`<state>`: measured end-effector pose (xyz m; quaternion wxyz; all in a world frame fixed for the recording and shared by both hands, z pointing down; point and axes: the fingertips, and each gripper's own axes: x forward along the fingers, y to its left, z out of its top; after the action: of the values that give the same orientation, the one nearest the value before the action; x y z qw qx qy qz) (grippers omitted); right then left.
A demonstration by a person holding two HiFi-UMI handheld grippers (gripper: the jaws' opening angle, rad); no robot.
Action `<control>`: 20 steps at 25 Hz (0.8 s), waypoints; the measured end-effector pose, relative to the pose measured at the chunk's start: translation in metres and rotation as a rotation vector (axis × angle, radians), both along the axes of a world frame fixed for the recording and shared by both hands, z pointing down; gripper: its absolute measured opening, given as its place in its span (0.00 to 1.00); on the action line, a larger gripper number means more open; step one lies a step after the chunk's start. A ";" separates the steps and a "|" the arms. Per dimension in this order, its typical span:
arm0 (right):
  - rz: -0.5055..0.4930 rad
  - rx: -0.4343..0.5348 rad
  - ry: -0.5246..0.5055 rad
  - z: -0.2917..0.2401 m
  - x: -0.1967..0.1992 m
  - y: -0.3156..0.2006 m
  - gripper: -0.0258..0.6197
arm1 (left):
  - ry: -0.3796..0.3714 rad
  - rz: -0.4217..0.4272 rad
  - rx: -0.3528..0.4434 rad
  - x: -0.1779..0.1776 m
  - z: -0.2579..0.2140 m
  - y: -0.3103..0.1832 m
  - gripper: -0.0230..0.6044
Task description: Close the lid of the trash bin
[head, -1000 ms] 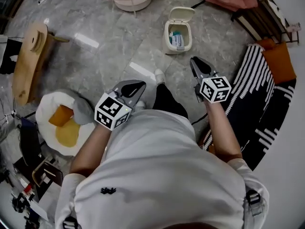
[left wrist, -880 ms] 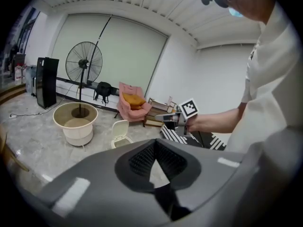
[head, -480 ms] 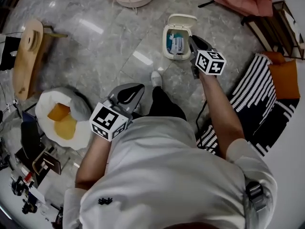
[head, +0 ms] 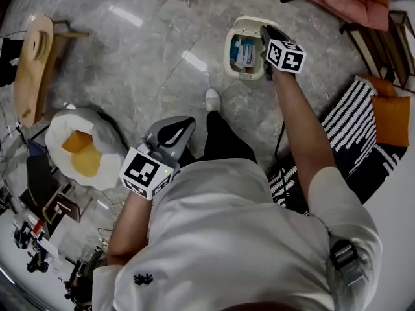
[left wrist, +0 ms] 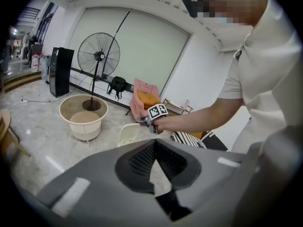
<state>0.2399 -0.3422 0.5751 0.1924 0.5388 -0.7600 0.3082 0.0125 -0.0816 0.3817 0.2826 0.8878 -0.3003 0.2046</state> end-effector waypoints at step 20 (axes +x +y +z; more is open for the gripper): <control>0.054 -0.158 0.098 0.110 0.018 -0.094 0.11 | -0.033 -0.011 -0.080 -0.007 0.034 -0.033 0.13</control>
<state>0.2582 -0.4359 0.6850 0.2630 0.5566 -0.7083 0.3455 0.0058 -0.1145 0.4156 0.3138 0.8707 -0.3012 0.2296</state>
